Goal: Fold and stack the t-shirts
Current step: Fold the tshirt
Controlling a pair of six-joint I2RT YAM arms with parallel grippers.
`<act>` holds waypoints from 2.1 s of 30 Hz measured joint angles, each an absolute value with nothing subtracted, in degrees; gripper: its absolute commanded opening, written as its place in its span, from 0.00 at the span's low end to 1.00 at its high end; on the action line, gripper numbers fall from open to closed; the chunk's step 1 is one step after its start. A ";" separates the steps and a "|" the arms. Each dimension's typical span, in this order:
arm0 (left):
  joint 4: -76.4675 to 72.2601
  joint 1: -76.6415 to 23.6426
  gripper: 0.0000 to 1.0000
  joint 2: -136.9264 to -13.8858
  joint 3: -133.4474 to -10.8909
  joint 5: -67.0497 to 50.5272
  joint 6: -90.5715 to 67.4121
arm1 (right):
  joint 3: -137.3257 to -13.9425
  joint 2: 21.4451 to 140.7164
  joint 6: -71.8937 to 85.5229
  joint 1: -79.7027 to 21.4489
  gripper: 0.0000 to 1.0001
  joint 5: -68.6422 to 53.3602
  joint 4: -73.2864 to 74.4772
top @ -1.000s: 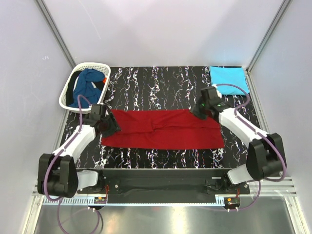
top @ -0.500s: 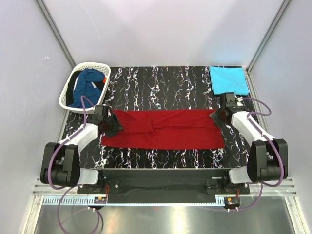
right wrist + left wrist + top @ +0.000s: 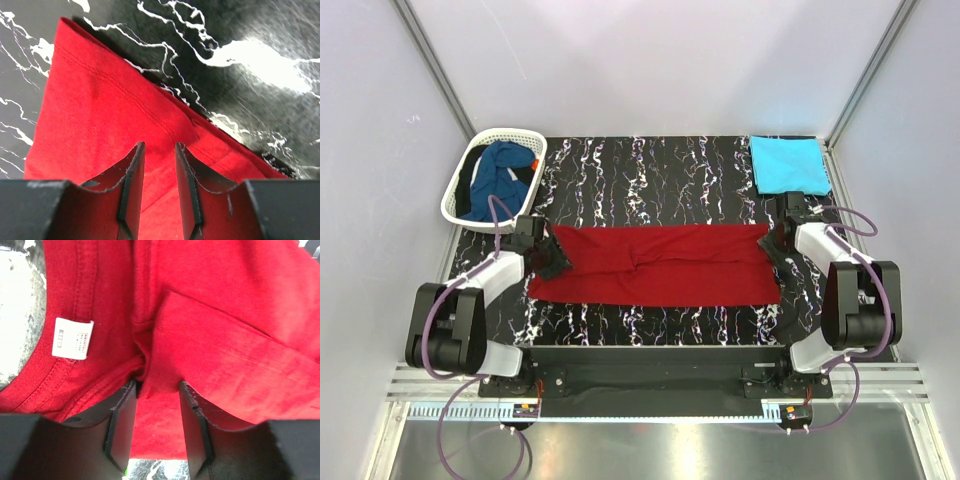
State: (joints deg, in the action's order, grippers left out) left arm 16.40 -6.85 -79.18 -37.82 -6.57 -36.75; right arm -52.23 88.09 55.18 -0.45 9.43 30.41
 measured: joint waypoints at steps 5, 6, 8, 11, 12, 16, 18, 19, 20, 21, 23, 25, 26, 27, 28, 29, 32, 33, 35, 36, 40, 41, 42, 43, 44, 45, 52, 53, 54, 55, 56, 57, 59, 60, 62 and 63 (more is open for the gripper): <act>16.56 -6.85 0.41 -80.60 -37.98 -5.76 -36.95 | -52.14 90.35 54.08 1.21 0.32 9.56 27.86; 16.78 -6.85 0.42 -80.79 -38.20 -5.43 -36.93 | -52.14 91.05 54.00 1.69 0.29 9.58 27.66; 17.10 -6.94 0.42 -81.34 -38.81 -4.67 -36.91 | -52.01 92.18 53.78 2.52 0.19 9.58 27.38; 17.19 -6.96 0.42 -82.32 -39.64 -4.10 -36.95 | -51.46 92.79 53.45 3.31 0.00 9.65 26.83; 17.17 -6.96 0.43 -82.67 -39.88 -3.97 -36.95 | -51.37 92.79 53.15 3.49 0.00 9.67 26.76; 17.17 -6.98 0.46 -83.66 -40.75 -3.36 -37.12 | -51.29 92.82 52.25 4.03 0.00 10.63 26.35; 17.30 -7.03 0.47 -84.01 -41.21 -2.85 -37.34 | -51.16 92.82 51.75 4.51 0.00 11.53 26.26; 17.39 -7.03 0.48 -84.12 -41.45 -2.57 -37.43 | -51.07 92.82 51.33 4.91 0.00 11.97 26.22; 17.72 -7.03 0.49 -84.14 -41.69 -2.42 -37.41 | -51.03 92.82 51.16 5.19 0.00 12.47 26.22; 18.39 -7.03 0.50 -84.14 -42.04 -2.17 -37.36 | -51.00 92.82 50.85 5.39 0.00 12.73 26.22; 20.21 -7.03 0.52 -84.03 -43.07 -2.22 -37.04 | -51.00 92.82 50.24 5.67 0.00 12.97 26.17; 23.14 -7.01 0.54 -83.57 -45.43 -2.98 -36.18 | -51.00 92.73 49.58 5.74 0.00 12.93 26.20; 24.16 -7.01 0.54 -83.37 -46.72 -3.38 -35.81 | -51.03 92.55 49.23 5.74 0.00 12.82 26.22; 25.32 -7.01 0.54 -83.15 -48.60 -3.75 -35.16 | -51.05 92.25 49.01 5.74 0.00 12.62 26.24; 26.59 -7.01 0.54 -83.09 -51.13 -4.12 -34.26 | -51.13 91.77 48.77 5.74 0.00 12.23 26.30; 27.09 -7.01 0.53 -83.09 -52.97 -4.19 -33.74 | -51.24 91.33 48.58 5.74 0.01 11.62 26.35; 27.38 -6.96 0.49 -83.31 -58.52 -4.08 -31.73 | -52.10 90.41 47.94 5.74 0.01 9.41 26.35; 27.38 -6.92 0.47 -83.70 -59.92 -4.03 -31.24 | -52.56 90.37 47.68 5.74 0.01 8.82 26.37; 27.62 -6.79 0.44 -86.30 -62.83 -4.05 -30.26 | -53.41 90.37 47.07 5.74 0.01 7.33 26.28; 27.49 -6.68 0.43 -88.27 -64.23 -4.08 -29.78 | -53.78 90.37 46.76 5.74 0.01 6.48 26.26; 27.92 -6.55 0.40 -97.01 -68.38 -4.05 -28.64 | -54.17 90.37 44.99 5.74 0.02 2.02 24.18; 28.10 -6.55 0.40 -98.98 -69.17 -3.99 -28.38 | -54.17 90.37 44.34 5.74 0.02 0.05 23.11; 28.40 -6.55 0.39 -100.75 -69.97 -3.92 -28.10 | -54.17 90.43 43.72 5.74 0.03 -1.76 21.91; 29.04 -6.55 0.39 -102.37 -70.91 -3.75 -27.81 | -54.17 90.67 43.27 5.74 0.03 -3.84 20.53; 29.43 -6.55 0.39 -103.72 -71.79 -3.44 -27.51 | -54.33 91.15 42.83 5.74 0.03 -5.43 19.22; 29.85 -6.55 0.39 -104.86 -72.62 -2.96 -27.29 | -54.74 92.09 42.50 5.74 0.03 -6.92 18.26; 30.52 -6.52 0.40 -109.45 -75.20 2.35 -26.33 | -58.30 102.91 41.71 5.76 0.00 -8.99 14.81; 30.76 -6.46 0.40 -110.19 -75.29 3.22 -26.26 | -58.94 104.05 41.85 5.85 0.00 -9.74 14.83; 31.07 -6.39 0.40 -111.02 -75.42 4.05 -26.15 | -59.75 104.53 41.71 6.04 0.00 -9.37 14.83; 31.48 -6.28 0.40 -111.59 -76.07 4.38 -26.17 | -60.29 104.99 41.60 6.17 0.00 -9.04 14.83; 31.62 -6.28 0.40 -111.87 -76.73 4.86 -26.15 | -60.69 105.30 41.60 6.24 0.00 -8.97 14.85; 31.70 -6.20 0.41 -112.20 -77.14 5.06 -26.15 | -60.86 105.41 41.60 6.31 0.00 -8.75 14.85; 32.29 -6.00 0.41 -112.95 -78.11 5.34 -26.17 | -60.90 105.41 41.63 6.46 0.00 -8.25 14.90; 32.42 -5.96 0.41 -113.14 -78.39 5.56 -26.17 | -60.97 105.41 41.63 6.55 0.00 -8.03 14.98; 32.91 -5.93 0.41 -113.54 -79.02 5.87 -26.20 | -61.19 105.41 41.58 6.76 0.00 -7.46 15.29; 33.01 -5.96 0.41 -113.69 -79.24 5.91 -26.20 | -61.32 105.41 41.54 6.94 0.00 -7.05 15.49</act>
